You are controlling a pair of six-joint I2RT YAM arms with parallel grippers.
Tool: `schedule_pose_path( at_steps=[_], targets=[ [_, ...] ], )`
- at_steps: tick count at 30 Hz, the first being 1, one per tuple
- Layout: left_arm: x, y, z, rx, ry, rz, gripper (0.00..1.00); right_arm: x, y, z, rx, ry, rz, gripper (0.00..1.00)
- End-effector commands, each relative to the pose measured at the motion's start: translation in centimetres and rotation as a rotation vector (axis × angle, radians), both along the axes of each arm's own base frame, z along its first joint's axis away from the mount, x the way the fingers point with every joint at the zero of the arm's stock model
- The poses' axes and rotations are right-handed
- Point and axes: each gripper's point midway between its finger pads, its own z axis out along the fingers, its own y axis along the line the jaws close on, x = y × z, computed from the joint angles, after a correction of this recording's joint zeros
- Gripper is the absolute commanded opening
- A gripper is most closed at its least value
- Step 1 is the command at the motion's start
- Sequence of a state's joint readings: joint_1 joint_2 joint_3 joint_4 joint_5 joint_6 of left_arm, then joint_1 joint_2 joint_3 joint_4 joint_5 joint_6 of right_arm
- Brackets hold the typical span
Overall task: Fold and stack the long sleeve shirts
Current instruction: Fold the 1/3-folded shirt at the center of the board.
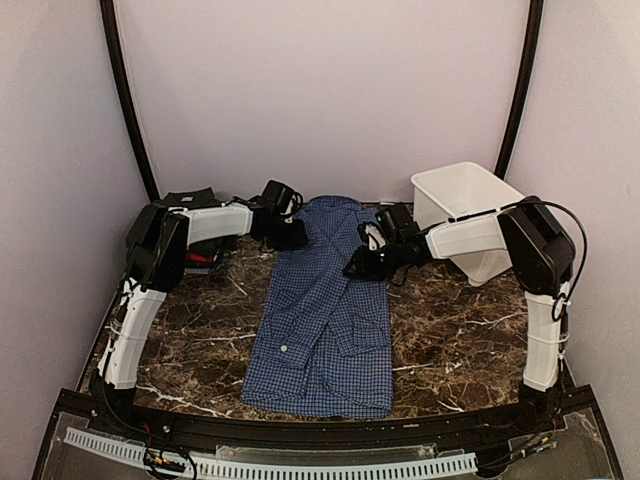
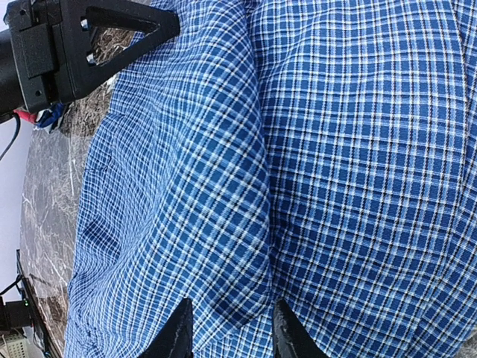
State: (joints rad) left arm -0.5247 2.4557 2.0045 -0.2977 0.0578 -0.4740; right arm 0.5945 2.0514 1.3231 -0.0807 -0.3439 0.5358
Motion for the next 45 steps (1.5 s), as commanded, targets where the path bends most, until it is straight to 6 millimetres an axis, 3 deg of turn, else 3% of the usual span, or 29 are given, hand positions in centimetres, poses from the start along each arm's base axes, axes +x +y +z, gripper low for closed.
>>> schedule_pose_path(
  at_steps=[1, 6, 13, 19, 24, 30, 35, 39, 45],
  targets=[
    [0.4, 0.9, 0.8, 0.035, -0.006, 0.033, 0.44, 0.7, 0.5, 0.3, 0.033, -0.014, 0.005, 0.33],
    [0.3, 1.7, -0.1, 0.072, 0.017, 0.068, 0.45, 0.6, 0.6, 0.0, 0.034, -0.004, 0.006, 0.32],
    [-0.4, -0.3, -0.7, -0.019, 0.058, 0.0, 0.43, 0.4, 0.6, -0.3, 0.037, 0.002, 0.007, 0.31],
    [-0.4, -1.6, 0.4, -0.092, 0.058, -0.036, 0.36, 0.4, 0.5, -0.3, 0.036, 0.001, 0.004, 0.3],
    [-0.3, -2.0, 1.2, -0.109, 0.052, -0.045, 0.22, 0.3, 0.4, -0.3, 0.034, 0.0, 0.004, 0.29],
    [0.0, -2.0, 2.4, -0.112, 0.03, -0.043, 0.07, 0.2, 0.2, -0.4, 0.029, 0.002, -0.001, 0.23],
    [0.3, -2.0, 3.5, -0.114, 0.004, -0.039, 0.0, 0.1, 0.1, -0.4, 0.026, 0.0, -0.003, 0.11],
    [0.5, -1.7, 3.9, -0.106, -0.009, -0.028, 0.0, 0.1, 0.0, -0.3, 0.024, -0.004, -0.006, 0.0],
    [1.0, -0.9, 4.7, -0.074, -0.041, 0.007, 0.0, -0.1, -0.5, -0.2, 0.011, -0.014, -0.015, 0.0]
  ],
)
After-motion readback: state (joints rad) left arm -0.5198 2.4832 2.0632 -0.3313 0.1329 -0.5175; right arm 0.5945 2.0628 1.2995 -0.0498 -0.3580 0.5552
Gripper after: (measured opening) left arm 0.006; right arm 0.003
